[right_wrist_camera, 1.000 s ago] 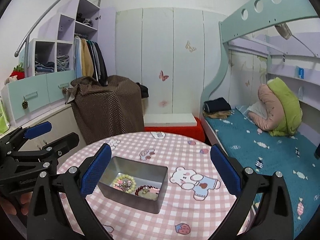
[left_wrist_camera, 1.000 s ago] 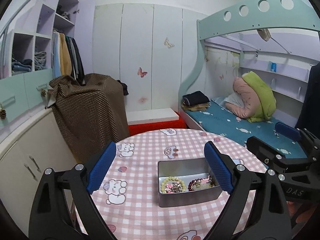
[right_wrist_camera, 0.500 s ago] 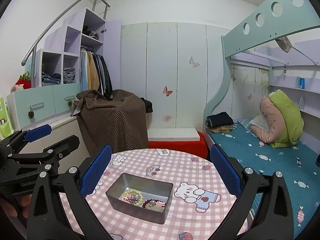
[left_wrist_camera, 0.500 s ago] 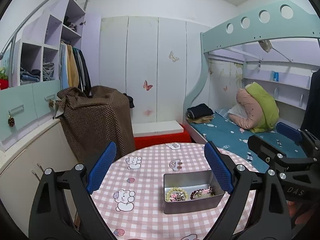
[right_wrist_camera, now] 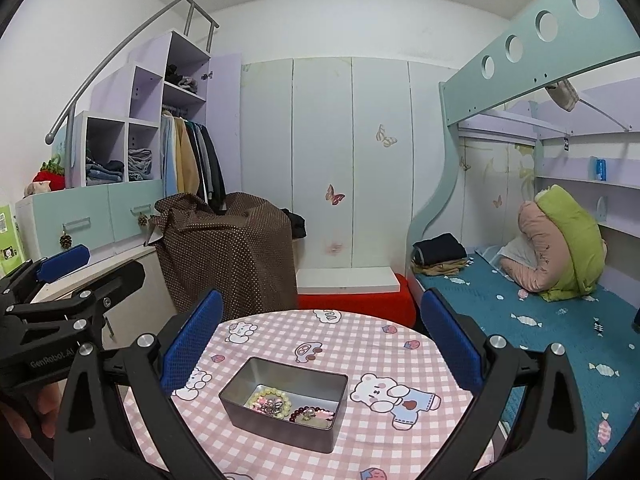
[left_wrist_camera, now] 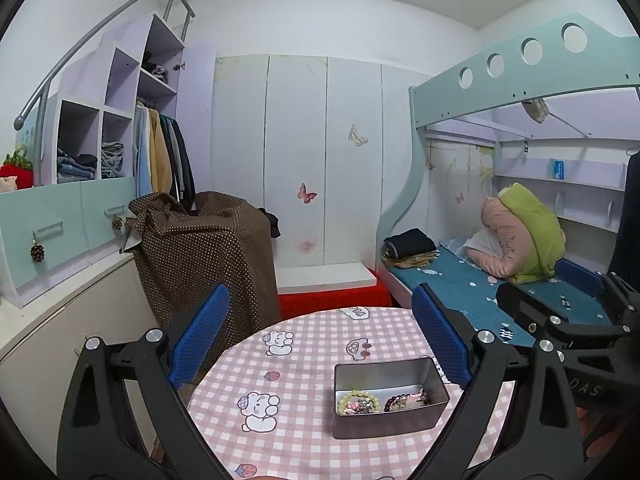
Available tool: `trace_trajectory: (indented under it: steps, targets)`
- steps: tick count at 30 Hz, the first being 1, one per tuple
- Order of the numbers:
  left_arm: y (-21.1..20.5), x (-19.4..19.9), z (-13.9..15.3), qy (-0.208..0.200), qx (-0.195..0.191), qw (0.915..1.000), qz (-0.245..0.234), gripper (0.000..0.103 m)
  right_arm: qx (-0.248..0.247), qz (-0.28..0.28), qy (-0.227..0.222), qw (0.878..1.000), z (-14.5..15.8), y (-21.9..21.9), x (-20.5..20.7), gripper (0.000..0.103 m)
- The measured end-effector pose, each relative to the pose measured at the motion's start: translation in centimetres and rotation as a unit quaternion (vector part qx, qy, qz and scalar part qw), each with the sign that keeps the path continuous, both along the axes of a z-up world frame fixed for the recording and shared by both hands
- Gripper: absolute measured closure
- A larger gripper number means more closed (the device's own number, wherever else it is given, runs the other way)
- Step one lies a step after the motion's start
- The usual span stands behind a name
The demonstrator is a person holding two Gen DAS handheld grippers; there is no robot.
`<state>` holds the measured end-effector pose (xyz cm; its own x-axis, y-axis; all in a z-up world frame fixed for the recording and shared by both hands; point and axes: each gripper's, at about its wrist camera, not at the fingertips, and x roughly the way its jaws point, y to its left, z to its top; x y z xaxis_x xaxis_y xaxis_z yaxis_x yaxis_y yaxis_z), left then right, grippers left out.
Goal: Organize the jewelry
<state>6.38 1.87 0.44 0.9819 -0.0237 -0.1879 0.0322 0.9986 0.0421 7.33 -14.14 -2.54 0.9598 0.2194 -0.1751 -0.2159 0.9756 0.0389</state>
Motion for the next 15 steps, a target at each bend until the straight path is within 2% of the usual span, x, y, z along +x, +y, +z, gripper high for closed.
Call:
trace_trajectory:
  steps: [15]
  targets:
    - [-0.07,-0.29,-0.25,0.002,0.000,1.0000,0.004,0.010,-0.001,0.005,-0.001,1.000,0.23,0.14,-0.47,0.007]
